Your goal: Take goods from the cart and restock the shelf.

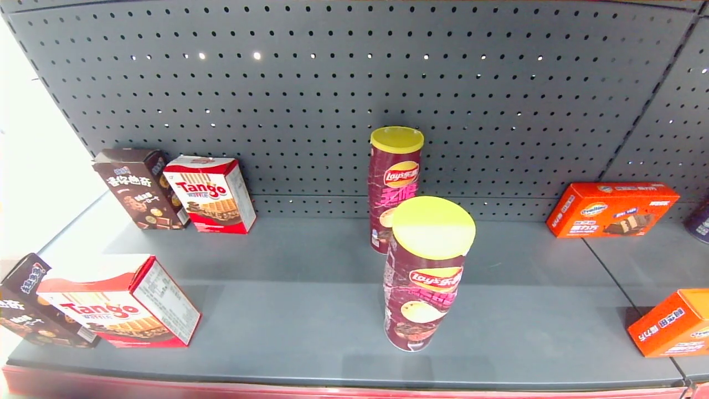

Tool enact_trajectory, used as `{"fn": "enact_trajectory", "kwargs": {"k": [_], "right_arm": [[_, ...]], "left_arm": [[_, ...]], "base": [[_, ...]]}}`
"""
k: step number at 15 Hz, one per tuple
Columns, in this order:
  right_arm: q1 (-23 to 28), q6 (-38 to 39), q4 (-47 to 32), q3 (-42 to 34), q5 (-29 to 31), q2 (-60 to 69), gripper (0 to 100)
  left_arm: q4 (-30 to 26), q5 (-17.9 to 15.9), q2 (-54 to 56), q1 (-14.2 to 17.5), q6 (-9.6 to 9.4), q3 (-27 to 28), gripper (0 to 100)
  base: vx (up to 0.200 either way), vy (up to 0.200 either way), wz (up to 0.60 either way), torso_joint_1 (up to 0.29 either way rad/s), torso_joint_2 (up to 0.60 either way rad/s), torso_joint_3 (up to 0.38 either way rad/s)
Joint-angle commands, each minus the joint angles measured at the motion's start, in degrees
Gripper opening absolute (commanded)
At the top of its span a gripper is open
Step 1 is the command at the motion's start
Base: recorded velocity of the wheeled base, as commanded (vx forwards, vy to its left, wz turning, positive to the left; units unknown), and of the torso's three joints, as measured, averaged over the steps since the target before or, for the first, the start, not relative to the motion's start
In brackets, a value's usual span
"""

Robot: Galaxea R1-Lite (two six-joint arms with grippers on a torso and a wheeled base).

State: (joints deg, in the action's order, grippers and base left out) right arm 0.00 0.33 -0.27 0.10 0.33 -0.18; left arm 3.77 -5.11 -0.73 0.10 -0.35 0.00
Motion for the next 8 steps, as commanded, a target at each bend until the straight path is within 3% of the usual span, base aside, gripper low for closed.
{"fn": "enact_trajectory", "kwargs": {"k": [1, 2, 3, 4, 5, 8], "right_arm": [[0.0, 0.02, 0.0, -0.01, 0.02, -0.08, 100], [0.0, 0.02, 0.0, -0.01, 0.02, -0.08, 100], [0.0, 0.02, 0.0, -0.01, 0.02, -0.08, 100], [0.0, 0.02, 0.0, -0.01, 0.02, -0.08, 100], [0.0, 0.02, 0.0, -0.01, 0.02, -0.08, 100], [0.0, 0.11, 0.0, -0.01, 0.02, -0.08, 100]], "left_arm": [[0.01, -0.17, 0.38, 0.08, 2.38, 0.0, 100], [0.01, -0.61, 0.47, -0.01, 2.11, 0.0, 100], [-0.08, 0.36, 0.47, -0.01, -0.53, 0.0, 100], [-3.42, 8.54, 0.56, 0.08, -4.83, 0.0, 100], [-3.06, 8.01, 0.56, 0.08, -3.69, 0.0, 100], [-3.59, 5.46, 0.38, -0.1, -2.9, 0.0, 100]], "base": [[0.0, 0.0, 0.0, 0.0, 0.0, 0.0], [0.0, 0.0, 0.0, 0.0, 0.0, 0.0], [0.0, 0.0, 0.0, 0.0, 0.0, 0.0], [0.0, 0.0, 0.0, 0.0, 0.0, 0.0], [0.0, 0.0, 0.0, 0.0, 0.0, 0.0], [0.0, 0.0, 0.0, 0.0, 0.0, 0.0]]}}
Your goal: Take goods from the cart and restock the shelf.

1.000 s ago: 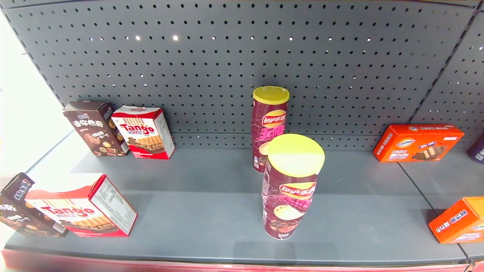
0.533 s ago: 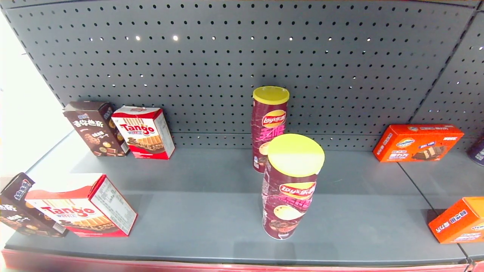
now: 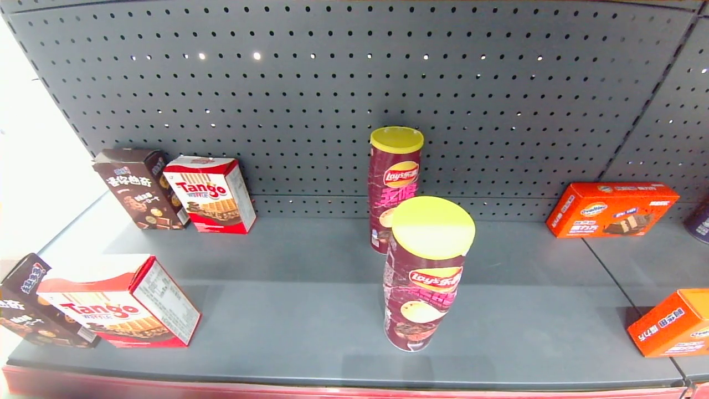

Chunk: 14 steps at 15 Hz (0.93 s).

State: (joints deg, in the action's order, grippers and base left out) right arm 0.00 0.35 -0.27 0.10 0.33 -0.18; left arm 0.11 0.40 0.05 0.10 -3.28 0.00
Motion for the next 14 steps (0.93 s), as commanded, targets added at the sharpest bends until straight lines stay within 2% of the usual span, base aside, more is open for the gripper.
{"fn": "enact_trajectory", "kwargs": {"k": [1, 3, 7, 9, 10, 11, 14], "right_arm": [[0.0, 0.0, 0.0, -0.01, 0.02, -0.08, 100], [0.0, -0.09, -0.08, 0.08, -0.24, -0.08, 100], [0.0, -1.32, 0.18, 1.57, -0.86, -0.61, 100], [-1.93, 2.72, 1.59, 22.4, -4.46, -32.07, 100], [-3.16, 4.04, 6.6, 27.85, -6.13, -38.58, 100], [-5.71, 3.51, 9.06, 28.73, -8.06, -43.41, 100], [-17.93, -4.31, 9.15, 27.59, -8.42, -49.56, 100]], "left_arm": [[0.07, -0.84, -0.4, -0.01, 1.43, 0.0, 100], [0.15, -1.11, -0.4, -0.1, 1.61, 0.0, 100], [0.07, -1.02, -0.4, -0.1, 0.64, 0.0, 100], [0.07, -1.11, -0.4, -0.1, 0.55, 0.0, 100], [0.07, -1.11, -0.4, -0.1, 0.55, 0.0, 100], [0.07, -1.19, -0.4, -0.1, 0.64, 0.0, 100], [0.07, -1.19, -0.4, -0.19, 0.82, 0.0, 100]], "base": [[0.0, 0.0, 0.0, 0.0, 0.0, 0.0], [0.0, 0.0, 0.0, 0.0, 0.0, 0.0], [0.0, 0.0, 0.0, 0.0, 0.0, 0.0], [0.0, 0.0, 0.0, 0.0, 0.0, 0.0], [0.0, 0.0, 0.0, 0.0, 0.0, 0.0], [0.0, 0.0, 0.0, 0.0, 0.0, 0.0], [0.0, 0.0, 0.0, 0.0, 0.0, 0.0]]}}
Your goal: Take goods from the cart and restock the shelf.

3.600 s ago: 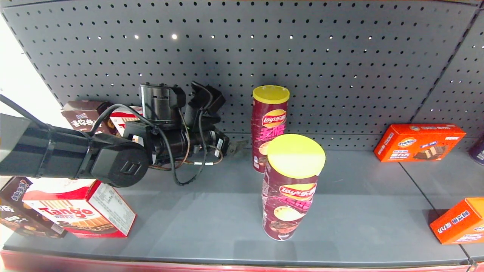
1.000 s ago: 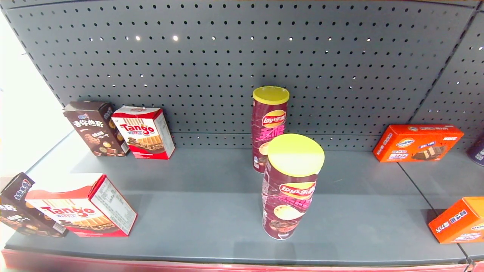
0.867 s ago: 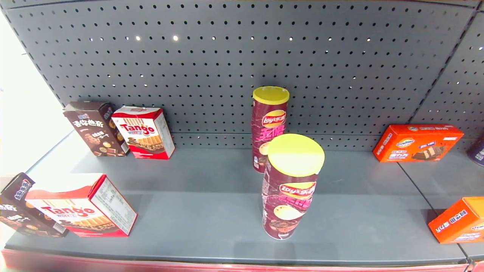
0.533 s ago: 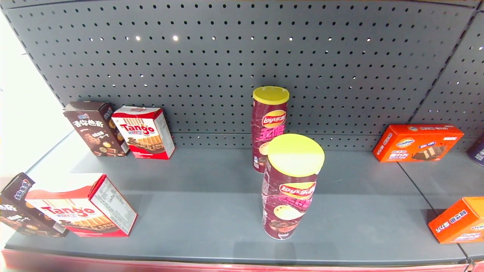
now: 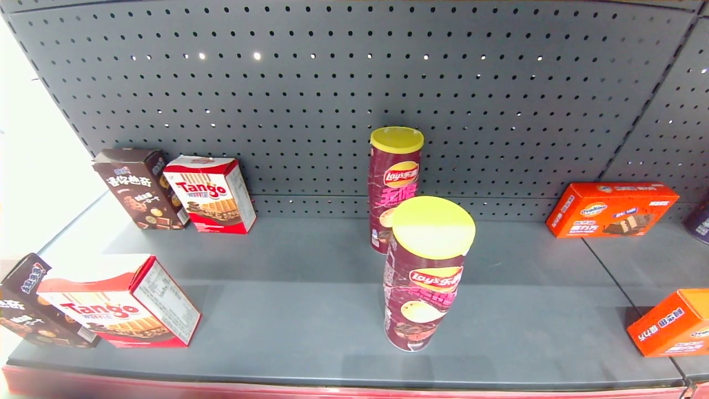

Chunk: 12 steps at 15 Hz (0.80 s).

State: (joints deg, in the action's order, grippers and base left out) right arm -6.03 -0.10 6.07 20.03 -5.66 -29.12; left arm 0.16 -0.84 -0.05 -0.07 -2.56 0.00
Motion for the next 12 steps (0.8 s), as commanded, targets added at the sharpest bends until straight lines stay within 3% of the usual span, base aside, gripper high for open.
{"fn": "enact_trajectory", "kwargs": {"k": [1, 8, 12], "right_arm": [[-16.11, -5.79, 2.81, 7.66, -2.17, -23.44, 100], [-27.01, -8.52, 5.71, 11.08, -5.68, -37.76, 100], [-28.33, -8.78, 10.72, 14.34, -4.54, -44.79, 100]], "left_arm": [[0.02, -0.04, -0.3, -0.01, 0.27, 0.0, 100], [0.02, 0.14, -0.3, -0.01, 1.07, 0.0, 100], [0.02, 0.31, -0.3, -0.01, 1.07, 0.0, 100]], "base": [[0.0, 0.0, 0.0, 0.0, 0.0, 0.0], [0.0, 0.0, 0.0, 0.0, 0.0, 0.0], [0.0, 0.0, 0.0, 0.0, 0.0, 0.0]]}}
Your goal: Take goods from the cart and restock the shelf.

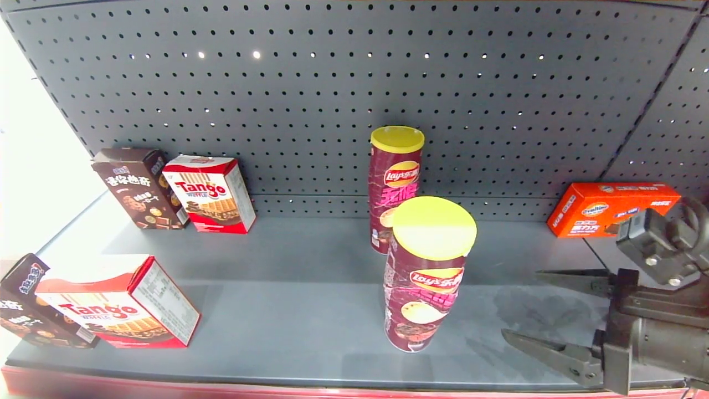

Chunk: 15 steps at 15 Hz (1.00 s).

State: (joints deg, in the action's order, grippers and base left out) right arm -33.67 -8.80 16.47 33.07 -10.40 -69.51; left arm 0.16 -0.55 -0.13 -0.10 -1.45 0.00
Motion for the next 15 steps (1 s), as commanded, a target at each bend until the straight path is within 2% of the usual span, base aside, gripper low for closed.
{"fn": "enact_trajectory", "kwargs": {"k": [1, 7, 15], "right_arm": [[-0.87, -0.25, 0.32, 2.43, 0.2, -6.08, 100], [-2.1, -0.25, 0.41, 8.15, 1.08, -12.49, 100], [-2.63, -0.25, 0.49, 10.52, 1.08, -15.22, 100]], "left_arm": [[0.02, 0.02, -0.22, 0.01, 0.04, 0.0, 100], [0.02, 0.11, -0.22, 0.01, 0.31, 0.0, 100], [0.02, 0.11, -0.22, 0.01, 0.4, 0.0, 100]], "base": [[0.0, 0.0, 0.0, 0.0, 0.0, 0.0], [0.0, 0.0, 0.0, 0.0, 0.0, 0.0], [0.0, 0.0, 0.0, 0.0, 0.0, 0.0]]}}
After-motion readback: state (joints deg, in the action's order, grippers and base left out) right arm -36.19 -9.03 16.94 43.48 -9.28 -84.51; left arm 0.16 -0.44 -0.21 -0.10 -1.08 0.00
